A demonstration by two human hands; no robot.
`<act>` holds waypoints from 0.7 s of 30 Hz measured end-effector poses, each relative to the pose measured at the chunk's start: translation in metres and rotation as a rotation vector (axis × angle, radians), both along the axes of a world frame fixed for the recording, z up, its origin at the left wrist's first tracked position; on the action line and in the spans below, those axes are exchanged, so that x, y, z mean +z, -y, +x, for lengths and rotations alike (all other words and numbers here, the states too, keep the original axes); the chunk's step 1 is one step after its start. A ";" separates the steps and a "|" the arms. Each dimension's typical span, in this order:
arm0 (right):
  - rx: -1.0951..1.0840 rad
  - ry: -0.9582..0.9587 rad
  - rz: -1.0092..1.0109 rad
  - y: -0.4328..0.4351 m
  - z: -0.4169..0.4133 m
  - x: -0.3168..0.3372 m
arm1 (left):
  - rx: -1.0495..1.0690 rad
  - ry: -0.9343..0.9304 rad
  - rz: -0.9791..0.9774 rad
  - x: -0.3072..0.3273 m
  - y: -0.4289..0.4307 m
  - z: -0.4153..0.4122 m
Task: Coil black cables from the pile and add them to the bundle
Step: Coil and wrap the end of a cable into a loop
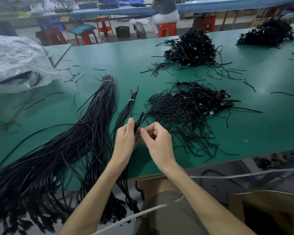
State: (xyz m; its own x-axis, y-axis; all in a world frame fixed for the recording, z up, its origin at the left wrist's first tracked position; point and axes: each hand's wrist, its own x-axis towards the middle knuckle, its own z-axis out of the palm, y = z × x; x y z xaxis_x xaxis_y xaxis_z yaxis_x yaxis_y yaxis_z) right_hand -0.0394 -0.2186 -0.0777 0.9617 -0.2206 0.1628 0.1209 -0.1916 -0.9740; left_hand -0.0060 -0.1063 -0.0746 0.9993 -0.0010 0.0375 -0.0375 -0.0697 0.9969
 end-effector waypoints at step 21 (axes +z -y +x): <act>0.004 0.019 0.300 0.014 -0.002 -0.011 | -0.076 0.069 0.175 -0.003 0.001 -0.003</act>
State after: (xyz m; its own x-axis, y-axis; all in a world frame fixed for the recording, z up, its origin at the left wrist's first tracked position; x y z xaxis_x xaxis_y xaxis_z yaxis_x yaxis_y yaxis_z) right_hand -0.0416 -0.2326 -0.0887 0.9601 -0.2576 0.1088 0.1397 0.1048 -0.9846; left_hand -0.0094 -0.1078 -0.0778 0.9911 -0.0890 0.0987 -0.1173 -0.2361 0.9646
